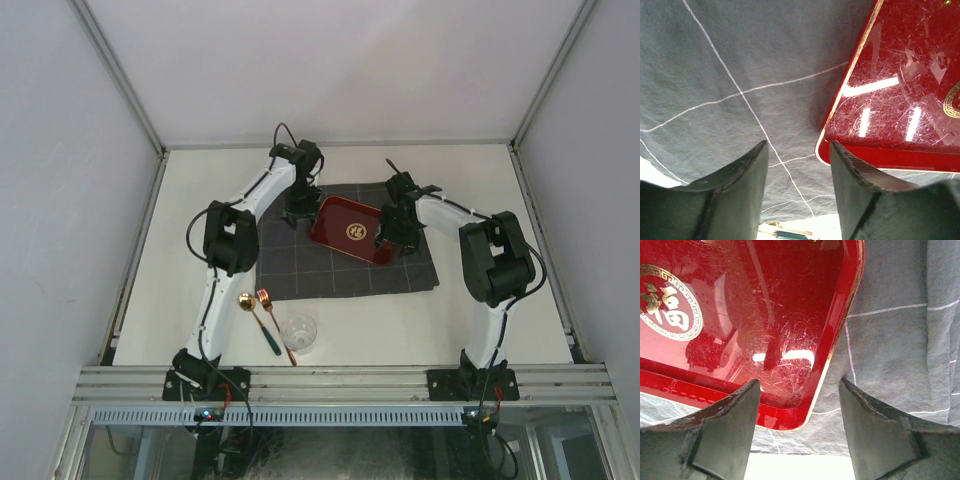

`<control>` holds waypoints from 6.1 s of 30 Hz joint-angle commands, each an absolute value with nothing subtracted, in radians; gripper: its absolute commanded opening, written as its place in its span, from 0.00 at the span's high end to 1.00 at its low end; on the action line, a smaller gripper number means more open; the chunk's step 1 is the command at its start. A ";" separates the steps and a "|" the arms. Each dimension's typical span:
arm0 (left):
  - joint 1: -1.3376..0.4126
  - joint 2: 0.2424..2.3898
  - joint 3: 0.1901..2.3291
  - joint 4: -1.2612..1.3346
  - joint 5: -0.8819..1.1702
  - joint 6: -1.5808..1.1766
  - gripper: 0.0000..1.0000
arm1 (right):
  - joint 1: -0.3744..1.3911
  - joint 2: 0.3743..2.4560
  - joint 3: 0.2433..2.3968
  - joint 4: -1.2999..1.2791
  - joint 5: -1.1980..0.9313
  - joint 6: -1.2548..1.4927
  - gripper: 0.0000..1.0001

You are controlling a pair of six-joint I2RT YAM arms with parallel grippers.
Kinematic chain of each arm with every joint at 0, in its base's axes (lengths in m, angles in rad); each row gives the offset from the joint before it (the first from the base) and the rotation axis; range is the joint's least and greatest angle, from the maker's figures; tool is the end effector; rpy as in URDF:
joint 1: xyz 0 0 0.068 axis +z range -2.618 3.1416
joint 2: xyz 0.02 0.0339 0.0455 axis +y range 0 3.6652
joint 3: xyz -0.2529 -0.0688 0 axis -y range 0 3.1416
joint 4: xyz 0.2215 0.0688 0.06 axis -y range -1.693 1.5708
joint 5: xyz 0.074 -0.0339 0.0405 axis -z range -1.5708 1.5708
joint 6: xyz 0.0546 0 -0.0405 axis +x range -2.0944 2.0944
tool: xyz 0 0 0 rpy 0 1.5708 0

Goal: Set the dinner table for one person
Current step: Adjust the plate on the napkin.

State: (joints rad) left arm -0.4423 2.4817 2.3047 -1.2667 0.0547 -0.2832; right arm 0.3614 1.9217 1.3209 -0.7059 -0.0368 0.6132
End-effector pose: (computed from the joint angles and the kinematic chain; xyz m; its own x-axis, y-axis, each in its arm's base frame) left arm 0.4187 -0.2016 0.1611 -0.9819 0.1563 -0.1065 0.1659 0.9823 -0.0875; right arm 0.3333 0.1282 0.1512 -0.9470 0.2569 -0.1930 0.2233 0.9581 0.1793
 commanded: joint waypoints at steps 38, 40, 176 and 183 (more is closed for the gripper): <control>-0.473 2.491 2.287 -1.255 0.082 -0.261 1.00 | 0.349 1.950 1.321 -0.672 -0.076 0.594 1.00; -0.475 2.464 2.256 -1.241 0.077 -0.264 1.00 | 0.346 1.944 1.321 -0.672 -0.079 0.591 1.00; -0.518 2.028 1.466 -0.864 0.029 -0.440 0.84 | 0.468 2.164 1.706 -0.899 0.004 0.530 1.00; -0.506 2.048 1.497 -0.873 0.032 -0.438 0.99 | 0.471 2.143 1.701 -0.899 0.014 0.530 1.00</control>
State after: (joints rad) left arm -0.5003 2.0174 1.4612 -0.8707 -0.0143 -0.4618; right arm 0.4507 2.1803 1.7069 -0.9531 0.0139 0.4793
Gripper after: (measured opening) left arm 0.172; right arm 0.029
